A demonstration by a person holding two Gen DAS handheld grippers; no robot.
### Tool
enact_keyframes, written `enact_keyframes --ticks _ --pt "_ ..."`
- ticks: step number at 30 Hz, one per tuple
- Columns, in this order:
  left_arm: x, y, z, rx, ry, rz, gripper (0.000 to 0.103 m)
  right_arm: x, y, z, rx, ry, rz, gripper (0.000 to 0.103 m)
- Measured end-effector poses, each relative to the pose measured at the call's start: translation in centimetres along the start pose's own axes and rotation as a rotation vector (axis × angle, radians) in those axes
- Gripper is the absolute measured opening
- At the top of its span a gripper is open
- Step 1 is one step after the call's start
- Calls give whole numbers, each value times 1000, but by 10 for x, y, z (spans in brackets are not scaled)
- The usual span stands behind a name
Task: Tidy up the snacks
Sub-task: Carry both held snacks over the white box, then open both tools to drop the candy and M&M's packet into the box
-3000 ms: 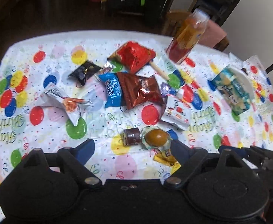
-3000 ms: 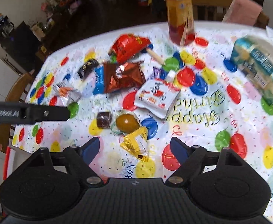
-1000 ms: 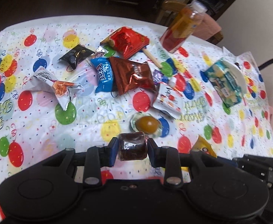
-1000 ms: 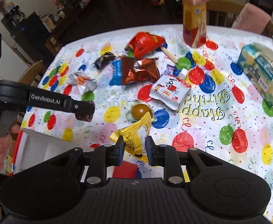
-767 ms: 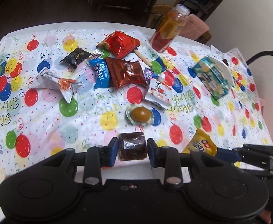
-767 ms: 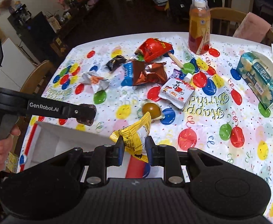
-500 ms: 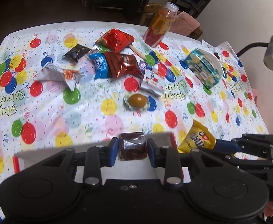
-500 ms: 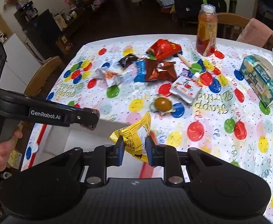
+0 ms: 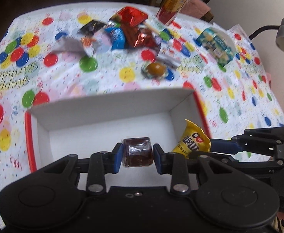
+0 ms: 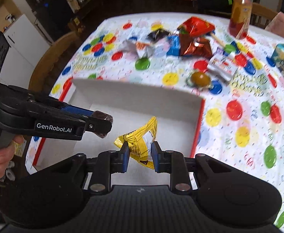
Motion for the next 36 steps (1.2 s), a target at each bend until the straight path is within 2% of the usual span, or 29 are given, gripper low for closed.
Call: enact_keyframes --ticks 15,29,36 --pt "57 22 -39 -31 131 54 31 66 14 -28 -17 146 -29 24" --pt "82 21 -51 -27 188 64 31 92 17 -40 -24 211 -60 24" --pt "86 18 -49 -33 188 66 32 97 18 -42 -25 219 -58 24"
Point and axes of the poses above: each gripper's, at about its wrist camera, not at the fingertips, and x roughly the way its jaws point, y to its left, z to its top, the point moved 2 cm from there along x, roughly the way its jaws point, and after that the axes turned 5 degrees about y, right-handed, at the moved point
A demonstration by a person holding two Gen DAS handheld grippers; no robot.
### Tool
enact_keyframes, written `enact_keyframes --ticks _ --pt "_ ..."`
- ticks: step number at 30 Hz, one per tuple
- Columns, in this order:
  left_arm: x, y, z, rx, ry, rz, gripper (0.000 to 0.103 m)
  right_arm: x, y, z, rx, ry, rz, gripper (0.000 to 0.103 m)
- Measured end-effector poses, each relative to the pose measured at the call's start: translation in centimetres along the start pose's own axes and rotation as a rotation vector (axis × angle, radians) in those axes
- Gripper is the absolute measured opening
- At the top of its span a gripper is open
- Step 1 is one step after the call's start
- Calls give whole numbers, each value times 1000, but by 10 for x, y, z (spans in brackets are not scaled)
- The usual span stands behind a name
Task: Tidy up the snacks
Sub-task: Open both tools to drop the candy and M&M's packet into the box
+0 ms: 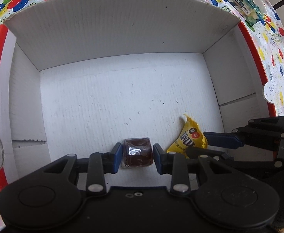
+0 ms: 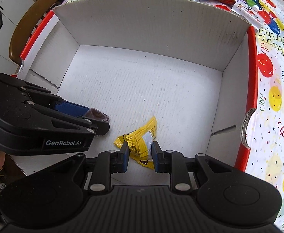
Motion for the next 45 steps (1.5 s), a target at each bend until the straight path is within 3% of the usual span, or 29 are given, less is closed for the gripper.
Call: enact_keyframes --ticks 4,9,15,18,20,26,30,35,38,43,45 --pt "0 2 -1 -5 -2 -3 36 0 -1 2 8 -2 0 24" --pt "-2 5 -2 -15 -15 -1 54 -2 -2 1 7 -3 5 24" --pt "-18 7 -5 -11 -43 -22 56 -17 -4 -2 1 -33 12 26" --pt "-34 6 -8 13 -80 -23 62 -28 -4 -3 3 -60 13 38" --pt "-43 5 -9 26 -105 -20 62 -37 -2 -5 -1 -88 4 54" --pt "-69 2 -15 50 -168 -29 63 -66 3 -8 -7 -156 -5 59" --pt "-89 -2 -15 64 -226 -32 74 -87 3 -9 -3 -208 -12 65" --pt "-112 -5 -10 79 -294 -28 80 -111 -3 -5 21 -267 -25 68" --pt "-126 -10 -6 98 -352 15 84 -127 -13 -1 47 -305 -28 75" --pt "-144 -12 10 106 -425 63 90 -152 -37 15 83 -364 -45 78" --pt "-149 -14 19 109 -451 82 98 -159 -47 23 87 -383 -49 81"
Point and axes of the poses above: each gripper's, at about its wrist camera, not at the fingertips, and x roughly the way its jaws point, y to its left, z to its top, the point moved 2 cm from there along x, roughly the way its jaws point, and after that the axes turned 5 degrees about y, right-handed, at the moved point
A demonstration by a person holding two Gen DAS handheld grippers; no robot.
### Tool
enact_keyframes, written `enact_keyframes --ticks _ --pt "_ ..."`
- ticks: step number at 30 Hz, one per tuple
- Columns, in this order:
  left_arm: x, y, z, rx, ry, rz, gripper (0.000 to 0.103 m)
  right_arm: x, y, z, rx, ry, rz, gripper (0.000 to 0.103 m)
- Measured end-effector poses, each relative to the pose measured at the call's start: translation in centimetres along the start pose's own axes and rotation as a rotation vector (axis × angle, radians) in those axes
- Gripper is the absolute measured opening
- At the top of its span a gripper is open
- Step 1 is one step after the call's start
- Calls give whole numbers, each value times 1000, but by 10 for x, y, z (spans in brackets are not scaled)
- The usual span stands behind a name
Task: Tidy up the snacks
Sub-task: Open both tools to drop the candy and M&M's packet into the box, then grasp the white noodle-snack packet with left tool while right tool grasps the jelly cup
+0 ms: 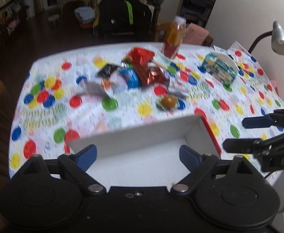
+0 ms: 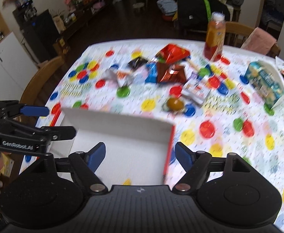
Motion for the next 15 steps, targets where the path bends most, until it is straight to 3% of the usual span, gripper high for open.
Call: enact_keyframes --ticks 4,15 --pt "2 1 21 -21 -40 18 102 2 -23 25 14 -22 3 82" --pt "41 23 84 -146 -34 118 102 52 -69 81 -2 28 -12 84"
Point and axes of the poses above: each gripper's, at about its wrist camera, not at the fingertips, and x roughly the way its jaws point, y to its left, z to its top, the point moved 2 cm from there along x, roughly the way its jaws point, and after that the axes turned 5 degrees about y, right-handed, at the moved point
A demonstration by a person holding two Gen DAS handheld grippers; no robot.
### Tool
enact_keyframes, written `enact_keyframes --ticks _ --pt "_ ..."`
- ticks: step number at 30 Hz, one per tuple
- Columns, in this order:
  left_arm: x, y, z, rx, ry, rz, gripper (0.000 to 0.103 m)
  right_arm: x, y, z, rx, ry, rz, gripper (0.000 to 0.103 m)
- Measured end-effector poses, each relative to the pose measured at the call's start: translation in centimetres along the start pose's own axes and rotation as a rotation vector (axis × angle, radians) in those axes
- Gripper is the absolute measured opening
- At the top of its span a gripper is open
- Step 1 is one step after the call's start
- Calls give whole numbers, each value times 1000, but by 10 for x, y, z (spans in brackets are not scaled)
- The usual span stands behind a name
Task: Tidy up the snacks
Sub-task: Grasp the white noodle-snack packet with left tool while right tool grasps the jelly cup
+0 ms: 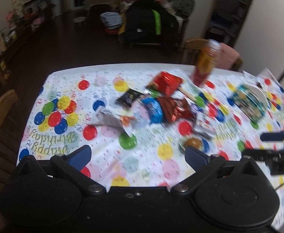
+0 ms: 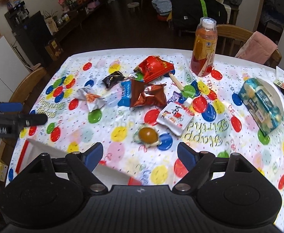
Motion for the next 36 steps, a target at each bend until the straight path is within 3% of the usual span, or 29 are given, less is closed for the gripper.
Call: enact_keyframes --ticks 11,23,32,36 --pt "69 25 50 -140 45 126 102 71 -16 32 -29 100 45 84" --pt "141 47 65 -297 175 95 98 150 -23 40 -26 226 72 84" --pt "181 59 71 -339 237 121 94 182 -26 40 -35 278 71 84" --pt "195 63 69 -362 266 99 84 190 -25 39 -41 290 77 83"
Point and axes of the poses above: each gripper's, at about its wrist camera, not at the fingertips, and x roughly the way its jaws point, y to its left, z to its top, the point moved 2 cm from there along x, roughly the way its jaws point, and after that the axes turned 5 degrees about y, right-handed, at the moved point
